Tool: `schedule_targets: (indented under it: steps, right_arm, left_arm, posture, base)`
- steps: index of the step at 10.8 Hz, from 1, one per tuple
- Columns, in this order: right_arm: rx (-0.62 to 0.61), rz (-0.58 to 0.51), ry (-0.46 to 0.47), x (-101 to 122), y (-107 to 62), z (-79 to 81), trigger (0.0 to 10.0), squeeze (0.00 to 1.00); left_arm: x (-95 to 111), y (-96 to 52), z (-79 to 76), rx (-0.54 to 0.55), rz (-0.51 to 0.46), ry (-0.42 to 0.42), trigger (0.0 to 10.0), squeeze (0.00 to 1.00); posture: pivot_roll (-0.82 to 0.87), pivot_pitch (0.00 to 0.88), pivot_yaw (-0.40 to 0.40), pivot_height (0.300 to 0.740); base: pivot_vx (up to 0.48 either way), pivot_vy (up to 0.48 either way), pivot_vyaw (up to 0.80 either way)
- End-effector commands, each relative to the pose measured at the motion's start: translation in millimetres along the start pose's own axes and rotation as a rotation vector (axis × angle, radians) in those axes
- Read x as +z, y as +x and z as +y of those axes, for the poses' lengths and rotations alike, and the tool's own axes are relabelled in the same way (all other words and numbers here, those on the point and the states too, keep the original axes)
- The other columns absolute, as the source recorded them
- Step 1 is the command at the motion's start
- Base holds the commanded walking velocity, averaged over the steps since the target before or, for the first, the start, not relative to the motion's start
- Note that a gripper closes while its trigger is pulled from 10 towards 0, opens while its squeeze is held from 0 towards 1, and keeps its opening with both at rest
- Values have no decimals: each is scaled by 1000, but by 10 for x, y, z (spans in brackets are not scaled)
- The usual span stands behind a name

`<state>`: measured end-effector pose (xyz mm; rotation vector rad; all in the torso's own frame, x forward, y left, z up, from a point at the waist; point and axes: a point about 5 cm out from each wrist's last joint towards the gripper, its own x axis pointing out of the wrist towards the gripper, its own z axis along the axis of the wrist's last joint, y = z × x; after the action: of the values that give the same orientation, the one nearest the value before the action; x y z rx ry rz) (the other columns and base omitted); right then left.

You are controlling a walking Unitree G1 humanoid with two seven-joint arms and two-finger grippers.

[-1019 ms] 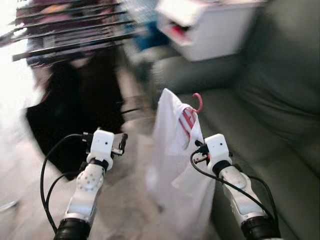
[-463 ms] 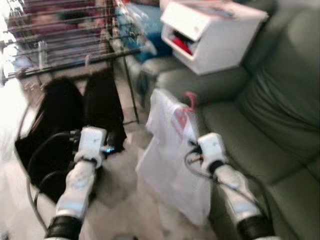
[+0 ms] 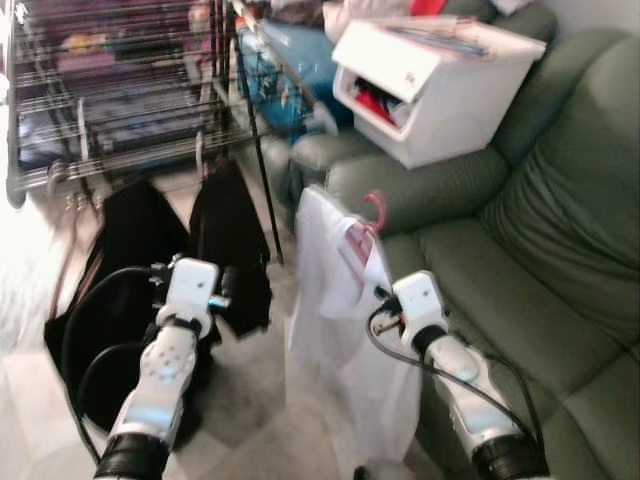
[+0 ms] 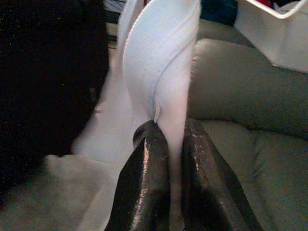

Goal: Hang hanger

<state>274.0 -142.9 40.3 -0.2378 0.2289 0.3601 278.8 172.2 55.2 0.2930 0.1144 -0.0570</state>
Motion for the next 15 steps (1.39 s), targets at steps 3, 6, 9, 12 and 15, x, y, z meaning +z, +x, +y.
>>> schedule_targets:
  steps: [3, 6, 9, 12, 15]
  right_arm:
    - [-61, -81, -36, 195, 43, -165, 10000, 0]
    - [-62, -82, -36, 192, 51, -166, 10000, 0]
    - [-214, -97, -57, 219, 49, -269, 10000, 0]
    - [-363, -49, -53, 138, -7, -382, 10000, 0]
    - [-419, -35, 13, 141, 42, -447, 10000, 0]
  left_arm:
    - [93, 16, -139, -23, -38, -24, 10000, 0]
    - [89, 0, -161, -23, -40, -29, 10000, 0]
    - [97, -13, -170, -45, -46, -43, 10000, 0]
    - [104, -18, -210, -85, -43, -87, 10000, 0]
    - [122, -19, -217, -106, -52, -88, 10000, 0]
  posture:
    - [-45, 0, -9, 740]
    - [-40, 0, -14, 740]
    - [-38, 0, -15, 740]
    - [-39, 0, -10, 740]
    - [-35, 0, -1, 740]
  base:
    - [160, 0, 615]
    - [0, 0, 590]
    - [0, 0, 0]
    - [0, 0, 0]
    - [0, 92, 0]
